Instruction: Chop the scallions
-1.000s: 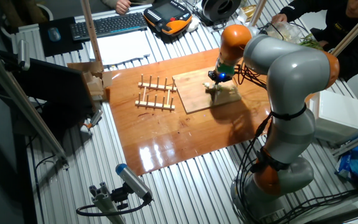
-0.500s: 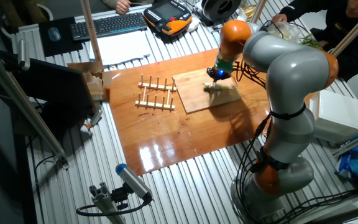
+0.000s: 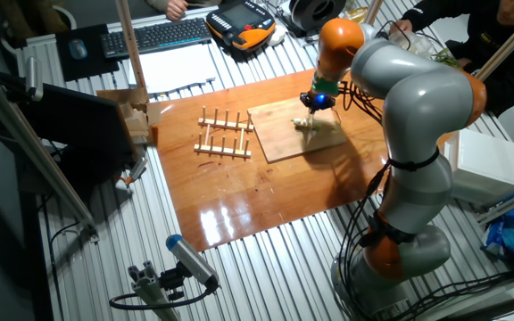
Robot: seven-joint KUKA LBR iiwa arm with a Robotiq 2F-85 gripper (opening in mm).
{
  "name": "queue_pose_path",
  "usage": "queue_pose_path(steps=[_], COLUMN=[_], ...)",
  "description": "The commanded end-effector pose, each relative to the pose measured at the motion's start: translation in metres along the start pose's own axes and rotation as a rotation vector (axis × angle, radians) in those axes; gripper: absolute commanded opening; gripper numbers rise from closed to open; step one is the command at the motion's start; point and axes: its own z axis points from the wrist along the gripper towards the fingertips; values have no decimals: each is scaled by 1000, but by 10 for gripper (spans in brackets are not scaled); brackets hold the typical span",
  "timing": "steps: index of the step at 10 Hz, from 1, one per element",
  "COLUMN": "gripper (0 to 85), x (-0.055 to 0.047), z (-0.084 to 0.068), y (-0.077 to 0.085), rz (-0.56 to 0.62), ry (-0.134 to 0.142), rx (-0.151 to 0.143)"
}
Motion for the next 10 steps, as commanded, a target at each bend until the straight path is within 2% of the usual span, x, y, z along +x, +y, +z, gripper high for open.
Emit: queue_pose_path(steps=[1, 10], gripper=[0, 0], x=[-1, -1], z=[0, 10], y=[-3, -10], rz=[-5, -13], ry=[-5, -15], rx=[3, -6])
